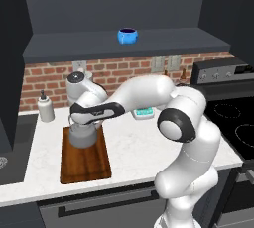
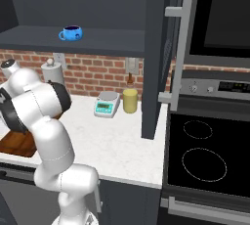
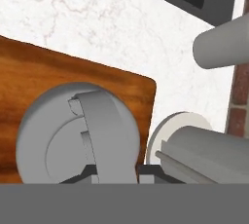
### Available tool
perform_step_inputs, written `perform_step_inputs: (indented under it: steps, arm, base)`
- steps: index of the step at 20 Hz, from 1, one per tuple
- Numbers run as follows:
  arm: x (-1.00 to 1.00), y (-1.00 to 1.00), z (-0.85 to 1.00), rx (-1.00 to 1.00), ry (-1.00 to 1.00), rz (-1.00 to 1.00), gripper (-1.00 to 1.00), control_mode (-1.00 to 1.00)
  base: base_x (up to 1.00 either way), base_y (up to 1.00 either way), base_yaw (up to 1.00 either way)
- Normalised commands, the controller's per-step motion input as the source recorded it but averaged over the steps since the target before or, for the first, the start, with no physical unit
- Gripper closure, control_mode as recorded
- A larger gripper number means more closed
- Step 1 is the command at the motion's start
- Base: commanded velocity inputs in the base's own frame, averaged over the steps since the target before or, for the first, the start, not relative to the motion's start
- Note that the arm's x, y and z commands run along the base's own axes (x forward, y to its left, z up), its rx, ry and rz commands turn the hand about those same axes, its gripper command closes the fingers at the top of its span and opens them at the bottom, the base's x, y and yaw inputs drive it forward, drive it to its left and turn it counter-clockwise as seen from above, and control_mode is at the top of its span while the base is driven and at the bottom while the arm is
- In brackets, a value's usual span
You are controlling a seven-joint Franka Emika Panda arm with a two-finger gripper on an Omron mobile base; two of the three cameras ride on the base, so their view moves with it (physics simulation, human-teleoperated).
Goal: Pick the kettle from the counter and place it on the tray. Then pick the mug from the cabinet and place it on the tray. Then close the cabinet doors.
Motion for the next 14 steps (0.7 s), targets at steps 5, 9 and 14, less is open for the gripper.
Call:
perform_step_inputs:
  steps: [5, 9, 14]
  arm:
    - [-0.06, 0.0, -0.1, 0.0, 0.0, 0.0, -1.0, -1.0]
    - [-0.04, -0.02, 0.0, 0.0, 0.0, 0.0, -1.0, -1.0]
    - [-0.02, 0.0, 0.04, 0.0, -0.04, 0.0, -1.0, -1.0]
  base:
    - [0.0, 0.0, 0.0]
    - [0.0, 0.0, 0.0]
    - [0.0, 0.0, 0.0]
